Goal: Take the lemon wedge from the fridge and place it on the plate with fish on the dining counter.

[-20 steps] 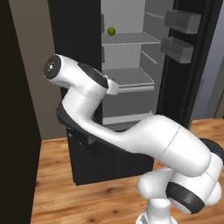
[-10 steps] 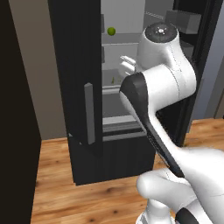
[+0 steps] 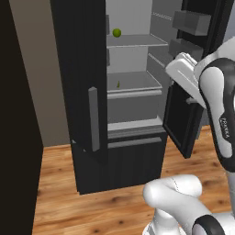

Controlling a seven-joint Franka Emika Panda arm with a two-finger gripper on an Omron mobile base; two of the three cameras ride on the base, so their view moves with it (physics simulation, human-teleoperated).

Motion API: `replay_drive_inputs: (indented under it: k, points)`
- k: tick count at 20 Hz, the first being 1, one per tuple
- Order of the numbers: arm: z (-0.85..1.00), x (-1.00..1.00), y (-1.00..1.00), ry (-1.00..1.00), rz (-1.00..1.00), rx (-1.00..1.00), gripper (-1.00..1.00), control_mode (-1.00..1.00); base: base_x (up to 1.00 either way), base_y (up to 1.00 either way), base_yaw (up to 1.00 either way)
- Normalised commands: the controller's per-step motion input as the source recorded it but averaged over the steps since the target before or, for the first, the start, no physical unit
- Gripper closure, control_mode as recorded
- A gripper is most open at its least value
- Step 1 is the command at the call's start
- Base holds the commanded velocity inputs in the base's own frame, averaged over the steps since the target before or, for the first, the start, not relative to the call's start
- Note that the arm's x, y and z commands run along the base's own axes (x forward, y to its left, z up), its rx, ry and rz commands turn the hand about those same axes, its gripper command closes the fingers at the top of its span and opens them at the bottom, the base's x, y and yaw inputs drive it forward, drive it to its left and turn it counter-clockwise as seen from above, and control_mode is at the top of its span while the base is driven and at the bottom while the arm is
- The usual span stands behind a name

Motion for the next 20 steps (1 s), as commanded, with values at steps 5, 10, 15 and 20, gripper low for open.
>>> replay_drive_inputs:
  k: [5, 10, 15, 20]
  points:
    - [-0.06, 0.92, -0.37, 0.00, 0.37, 0.19, -1.00, -1.00, 0.00, 0.00, 0.00]
    - [-0.32, 1.00, 0.01, 0.00, 0.21, 0.02, -1.00, -1.00, 0.00, 0.00, 0.00]
    - [-0.31, 1.00, 0.14, -0.07, 0.09, 0.00, -1.00, -1.00, 0.00, 0.00, 0.00]
    - [-0.04, 0.82, 0.37, -0.07, 0.01, 0.00, -1.00, -1.00, 0.00, 0.00, 0.00]
